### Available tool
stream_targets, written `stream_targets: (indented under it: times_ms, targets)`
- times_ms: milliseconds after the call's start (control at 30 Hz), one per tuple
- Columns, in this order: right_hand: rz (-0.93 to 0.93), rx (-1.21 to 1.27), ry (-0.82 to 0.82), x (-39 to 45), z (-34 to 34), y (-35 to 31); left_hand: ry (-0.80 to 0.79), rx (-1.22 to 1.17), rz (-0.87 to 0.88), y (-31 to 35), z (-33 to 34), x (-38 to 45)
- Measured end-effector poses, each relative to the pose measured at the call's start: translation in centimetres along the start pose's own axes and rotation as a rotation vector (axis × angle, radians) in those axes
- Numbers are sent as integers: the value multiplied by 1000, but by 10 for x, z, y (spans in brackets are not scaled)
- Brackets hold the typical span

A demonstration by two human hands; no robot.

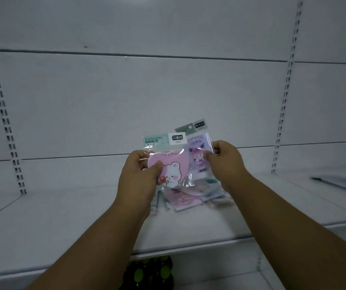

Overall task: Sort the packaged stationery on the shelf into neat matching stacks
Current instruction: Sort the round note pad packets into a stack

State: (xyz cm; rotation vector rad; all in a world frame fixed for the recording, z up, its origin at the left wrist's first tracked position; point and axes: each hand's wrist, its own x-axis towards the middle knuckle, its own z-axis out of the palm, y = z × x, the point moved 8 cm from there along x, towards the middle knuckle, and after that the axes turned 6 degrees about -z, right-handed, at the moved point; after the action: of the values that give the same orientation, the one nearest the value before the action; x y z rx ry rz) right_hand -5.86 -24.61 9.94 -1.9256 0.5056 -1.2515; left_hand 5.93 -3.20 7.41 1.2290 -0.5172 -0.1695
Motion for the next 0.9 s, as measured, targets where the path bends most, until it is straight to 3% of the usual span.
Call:
stream_targets:
  times_ms: [267, 567, 700, 900]
  targets:
    - [-14, -108, 239, 0, -238, 37, -153, 15, -47, -52, 200, -45]
    - [28, -251, 283, 20, -462, 104, -250, 16, -158, -99, 437, -101]
    - [100, -279, 258, 50, -502, 155, -206, 47, -159, -120, 487, -96]
    - [244, -294, 130, 101, -483, 236, -123, 39, -173, -143, 505, -55]
